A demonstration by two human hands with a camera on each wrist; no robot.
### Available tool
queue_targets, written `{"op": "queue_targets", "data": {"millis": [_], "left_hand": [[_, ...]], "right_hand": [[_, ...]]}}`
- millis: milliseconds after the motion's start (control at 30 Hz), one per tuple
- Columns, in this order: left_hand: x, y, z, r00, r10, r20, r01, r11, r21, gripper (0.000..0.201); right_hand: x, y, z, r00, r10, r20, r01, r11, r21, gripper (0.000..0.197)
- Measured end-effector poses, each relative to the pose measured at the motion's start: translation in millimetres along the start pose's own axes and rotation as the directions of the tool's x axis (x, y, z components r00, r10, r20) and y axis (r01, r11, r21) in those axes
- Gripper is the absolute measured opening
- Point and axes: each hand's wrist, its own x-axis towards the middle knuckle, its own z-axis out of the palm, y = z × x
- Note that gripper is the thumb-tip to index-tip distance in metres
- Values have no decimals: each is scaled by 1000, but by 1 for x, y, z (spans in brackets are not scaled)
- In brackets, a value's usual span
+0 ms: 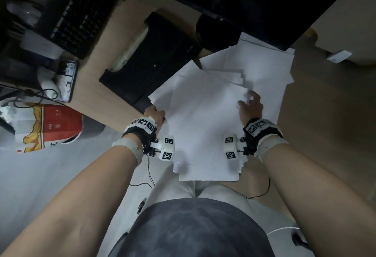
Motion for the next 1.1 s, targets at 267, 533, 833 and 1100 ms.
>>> {"op": "queue_targets", "data": {"millis": [267, 533, 833, 1100], "left_hand": [[-37, 39, 38, 991, -124, -55, 126, 992, 25, 82], [-53, 15, 53, 991, -133, 35, 133, 991, -16, 76], [-92, -3, 66, 994, -106, 39, 103, 992, 77, 107], [-114, 23, 87, 988, -92, -122, 106, 988, 116, 82]], "right_hand": [[-19, 17, -4, 996, 36, 82, -4, 933, -361, 55], [-30, 37, -30, 995, 20, 94, 12, 944, -331, 36], [-54, 57, -53, 889, 52, 455, 200, 850, -487, 10], [-7, 59, -116, 976, 191, 107, -160, 957, -243, 75]]}}
